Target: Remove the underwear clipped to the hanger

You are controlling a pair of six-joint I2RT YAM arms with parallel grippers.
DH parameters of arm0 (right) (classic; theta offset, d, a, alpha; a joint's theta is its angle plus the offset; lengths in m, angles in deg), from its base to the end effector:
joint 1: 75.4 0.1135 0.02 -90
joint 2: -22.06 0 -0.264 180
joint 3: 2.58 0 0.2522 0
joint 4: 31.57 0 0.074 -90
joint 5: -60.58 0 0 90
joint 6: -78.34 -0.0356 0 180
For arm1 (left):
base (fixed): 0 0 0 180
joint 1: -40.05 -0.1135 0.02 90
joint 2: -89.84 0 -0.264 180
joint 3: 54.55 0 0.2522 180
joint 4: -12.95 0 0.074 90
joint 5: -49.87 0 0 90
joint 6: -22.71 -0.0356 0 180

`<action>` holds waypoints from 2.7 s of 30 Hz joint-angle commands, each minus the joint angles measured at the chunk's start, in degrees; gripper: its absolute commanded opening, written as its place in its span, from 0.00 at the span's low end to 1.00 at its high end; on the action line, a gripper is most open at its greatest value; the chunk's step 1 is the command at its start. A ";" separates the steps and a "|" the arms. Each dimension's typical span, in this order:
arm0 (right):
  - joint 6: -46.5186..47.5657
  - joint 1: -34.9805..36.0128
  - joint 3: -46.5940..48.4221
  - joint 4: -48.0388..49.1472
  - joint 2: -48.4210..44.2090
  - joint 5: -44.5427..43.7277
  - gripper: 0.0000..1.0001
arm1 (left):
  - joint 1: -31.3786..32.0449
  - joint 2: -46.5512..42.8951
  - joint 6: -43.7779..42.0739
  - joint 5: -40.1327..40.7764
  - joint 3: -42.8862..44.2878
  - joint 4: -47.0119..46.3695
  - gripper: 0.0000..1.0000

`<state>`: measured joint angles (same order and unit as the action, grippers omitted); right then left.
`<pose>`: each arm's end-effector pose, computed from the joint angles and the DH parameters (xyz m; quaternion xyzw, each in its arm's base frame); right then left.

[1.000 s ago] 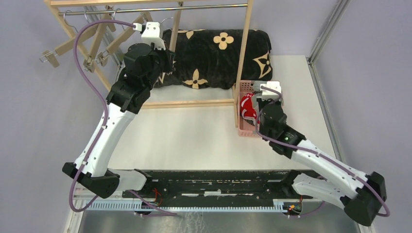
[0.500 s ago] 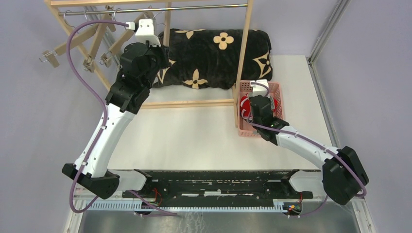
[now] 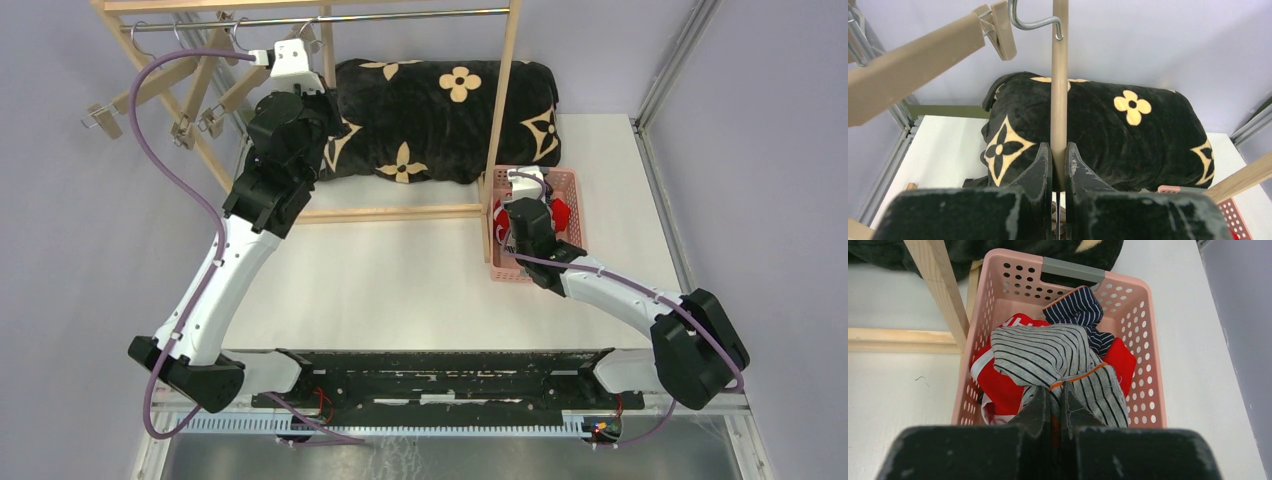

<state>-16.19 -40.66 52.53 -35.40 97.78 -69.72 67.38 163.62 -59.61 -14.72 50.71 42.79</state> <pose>0.2457 0.1424 0.2387 -0.0256 0.8106 -0.1020 0.5760 0.2446 -0.1092 0.5017 -0.0394 0.6968 -0.0643 0.7133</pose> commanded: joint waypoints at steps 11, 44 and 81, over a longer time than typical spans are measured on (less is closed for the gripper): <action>-2.75 -0.24 -0.35 3.50 1.21 3.27 0.01 | -0.27 4.27 -2.75 4.06 6.14 -5.83 0.03; 2.09 -1.43 5.30 -0.26 -4.98 -0.53 0.72 | -0.42 -11.26 -5.31 1.17 -12.54 -13.48 0.99; 3.32 -1.42 -4.58 -8.56 -42.94 -18.42 0.97 | -0.38 -59.89 6.33 10.57 -44.75 0.14 0.99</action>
<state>-11.38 -41.82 48.18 -43.88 56.84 -86.07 67.12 108.78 -57.51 -7.13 8.31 39.95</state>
